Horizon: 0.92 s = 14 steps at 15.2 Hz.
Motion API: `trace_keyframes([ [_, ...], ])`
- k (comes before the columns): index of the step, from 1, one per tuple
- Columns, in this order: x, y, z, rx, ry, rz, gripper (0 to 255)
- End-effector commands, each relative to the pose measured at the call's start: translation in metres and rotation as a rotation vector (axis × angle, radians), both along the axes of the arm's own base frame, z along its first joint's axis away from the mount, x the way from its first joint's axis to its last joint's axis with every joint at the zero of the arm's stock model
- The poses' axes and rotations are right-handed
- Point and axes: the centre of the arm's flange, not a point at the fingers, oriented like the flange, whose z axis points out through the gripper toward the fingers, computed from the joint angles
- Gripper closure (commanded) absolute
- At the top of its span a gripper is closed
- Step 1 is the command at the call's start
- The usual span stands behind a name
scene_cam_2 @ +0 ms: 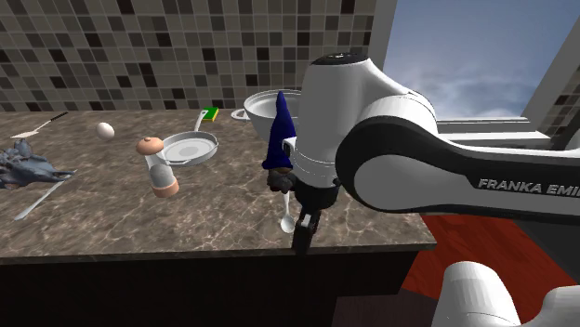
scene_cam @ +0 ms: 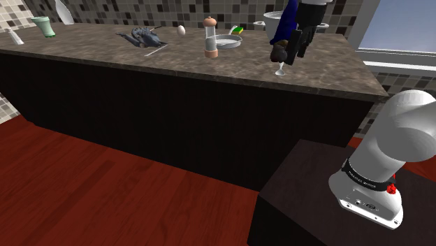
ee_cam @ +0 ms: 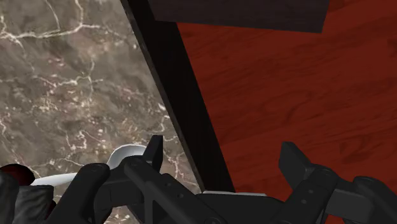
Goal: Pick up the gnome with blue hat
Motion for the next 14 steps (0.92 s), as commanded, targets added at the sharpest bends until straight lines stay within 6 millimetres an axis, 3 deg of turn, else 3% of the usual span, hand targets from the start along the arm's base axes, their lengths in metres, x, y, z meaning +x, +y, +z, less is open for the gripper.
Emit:
trace_keyframes([
  [1,0.000,0.000,0.000,0.000,0.000,0.000,0],
  [14,0.034,-0.117,0.032,-0.092,-0.422,-0.035,0],
])
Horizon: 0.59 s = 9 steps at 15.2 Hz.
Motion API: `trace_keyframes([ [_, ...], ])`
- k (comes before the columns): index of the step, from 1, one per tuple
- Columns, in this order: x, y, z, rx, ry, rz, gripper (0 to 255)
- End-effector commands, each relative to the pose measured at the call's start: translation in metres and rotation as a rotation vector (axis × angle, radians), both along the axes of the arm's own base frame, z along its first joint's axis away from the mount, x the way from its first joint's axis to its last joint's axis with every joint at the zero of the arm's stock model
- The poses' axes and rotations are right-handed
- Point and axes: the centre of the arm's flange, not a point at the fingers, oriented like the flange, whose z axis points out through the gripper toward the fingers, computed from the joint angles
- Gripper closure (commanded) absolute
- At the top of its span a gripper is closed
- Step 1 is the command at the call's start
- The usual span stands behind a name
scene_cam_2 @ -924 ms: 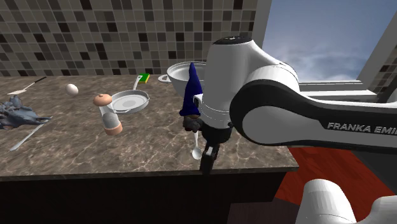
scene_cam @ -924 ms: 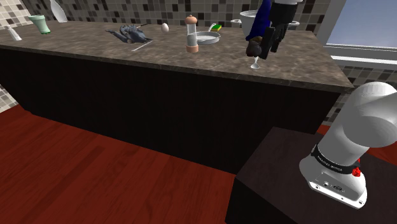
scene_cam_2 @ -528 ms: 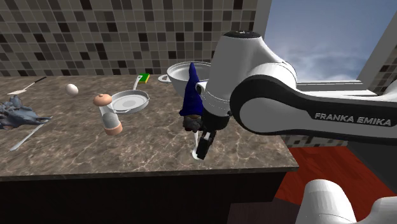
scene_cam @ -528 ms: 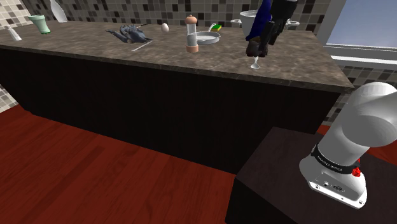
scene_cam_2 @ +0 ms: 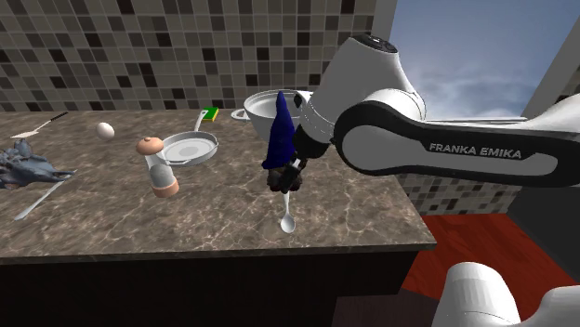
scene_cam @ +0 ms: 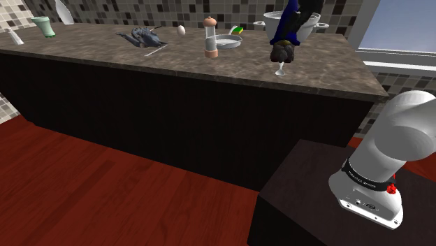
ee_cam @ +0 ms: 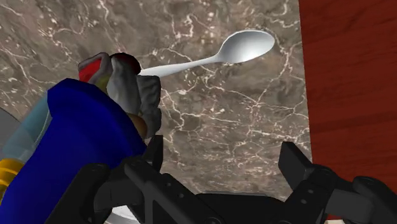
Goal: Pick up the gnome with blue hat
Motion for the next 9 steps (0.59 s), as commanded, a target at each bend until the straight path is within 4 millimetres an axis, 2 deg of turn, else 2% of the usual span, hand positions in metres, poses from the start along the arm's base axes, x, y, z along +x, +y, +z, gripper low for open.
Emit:
trace_keyframes([
  [1,0.002,-0.019,0.010,-0.016,-0.069,-0.006,0],
  [9,0.011,-0.089,0.042,-0.073,-0.329,-0.027,0],
])
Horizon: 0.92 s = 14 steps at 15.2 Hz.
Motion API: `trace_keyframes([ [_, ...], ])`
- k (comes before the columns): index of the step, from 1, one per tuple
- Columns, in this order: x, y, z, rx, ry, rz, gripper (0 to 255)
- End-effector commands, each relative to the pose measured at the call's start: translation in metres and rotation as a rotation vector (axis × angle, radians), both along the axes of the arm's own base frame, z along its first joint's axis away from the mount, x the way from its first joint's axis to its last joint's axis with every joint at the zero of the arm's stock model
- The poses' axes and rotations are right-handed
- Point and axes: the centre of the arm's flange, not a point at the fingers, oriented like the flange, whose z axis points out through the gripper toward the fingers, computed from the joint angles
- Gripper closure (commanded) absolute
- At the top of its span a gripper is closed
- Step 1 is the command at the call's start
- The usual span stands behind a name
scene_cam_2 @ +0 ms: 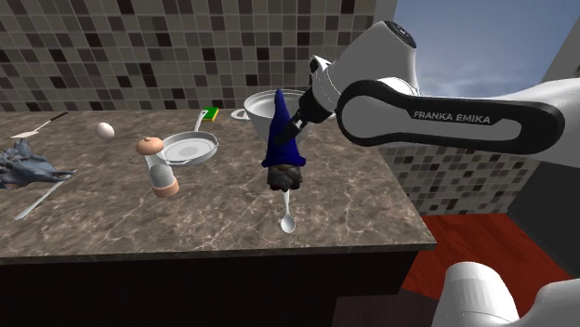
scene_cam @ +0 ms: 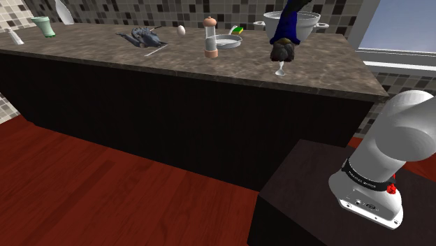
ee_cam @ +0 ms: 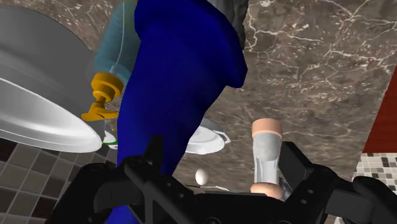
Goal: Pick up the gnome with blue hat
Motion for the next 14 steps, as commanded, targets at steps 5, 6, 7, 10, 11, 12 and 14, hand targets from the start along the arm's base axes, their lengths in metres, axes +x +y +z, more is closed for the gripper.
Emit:
trace_keyframes([
  [5,0.003,-0.042,0.017,-0.038,-0.163,-0.014,0],
  [6,0.003,-0.042,0.012,-0.038,-0.163,-0.014,0],
  [7,0.003,-0.042,0.007,-0.038,-0.163,-0.014,0],
  [10,0.003,-0.042,-0.009,-0.038,-0.163,-0.014,0],
  [11,0.003,-0.042,-0.014,-0.038,-0.163,-0.014,0],
  [12,0.003,-0.042,-0.017,-0.038,-0.163,-0.014,0],
  [14,0.003,-0.043,-0.017,-0.038,-0.163,-0.014,255],
])
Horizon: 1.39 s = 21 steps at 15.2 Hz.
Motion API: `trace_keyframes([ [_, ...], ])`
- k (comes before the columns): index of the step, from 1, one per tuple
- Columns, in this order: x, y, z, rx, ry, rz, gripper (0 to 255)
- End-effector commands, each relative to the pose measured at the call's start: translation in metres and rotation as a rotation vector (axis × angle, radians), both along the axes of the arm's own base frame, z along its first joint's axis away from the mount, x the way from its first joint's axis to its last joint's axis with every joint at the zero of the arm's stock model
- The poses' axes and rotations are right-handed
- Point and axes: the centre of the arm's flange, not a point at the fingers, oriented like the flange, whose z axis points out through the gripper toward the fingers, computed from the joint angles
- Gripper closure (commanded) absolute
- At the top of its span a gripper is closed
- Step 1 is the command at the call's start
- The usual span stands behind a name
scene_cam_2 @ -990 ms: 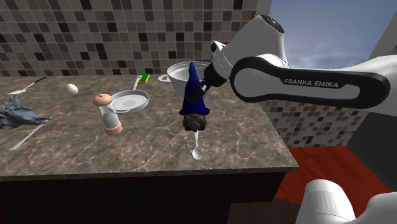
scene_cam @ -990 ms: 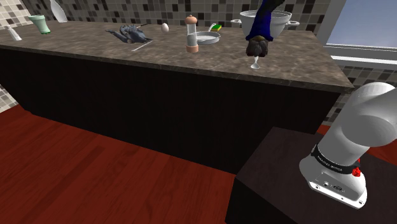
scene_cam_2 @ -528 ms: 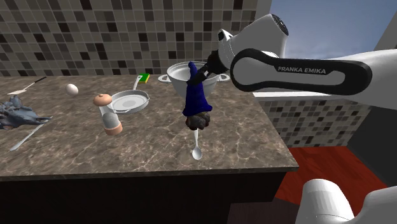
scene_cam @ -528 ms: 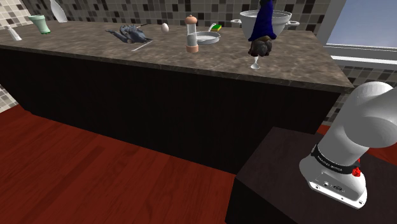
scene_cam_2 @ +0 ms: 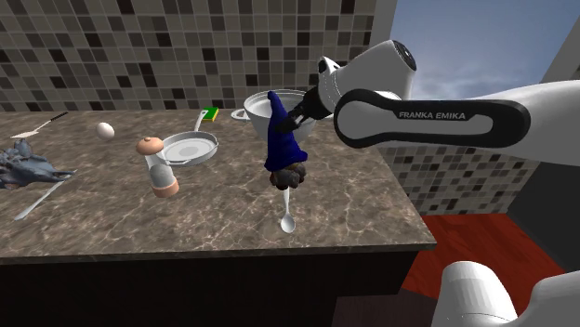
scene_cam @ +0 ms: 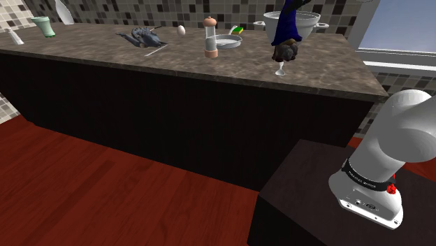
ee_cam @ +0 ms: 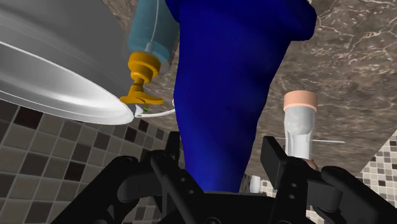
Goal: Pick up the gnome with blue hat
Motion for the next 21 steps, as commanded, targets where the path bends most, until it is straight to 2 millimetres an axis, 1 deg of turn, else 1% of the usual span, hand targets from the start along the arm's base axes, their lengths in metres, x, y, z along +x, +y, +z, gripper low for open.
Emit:
trace_keyframes([
  [1,0.000,0.000,-0.002,0.001,0.003,0.001,255],
  [9,0.000,0.000,-0.003,0.001,0.003,0.001,255],
  [21,0.000,0.000,0.060,0.001,0.003,0.001,255],
])
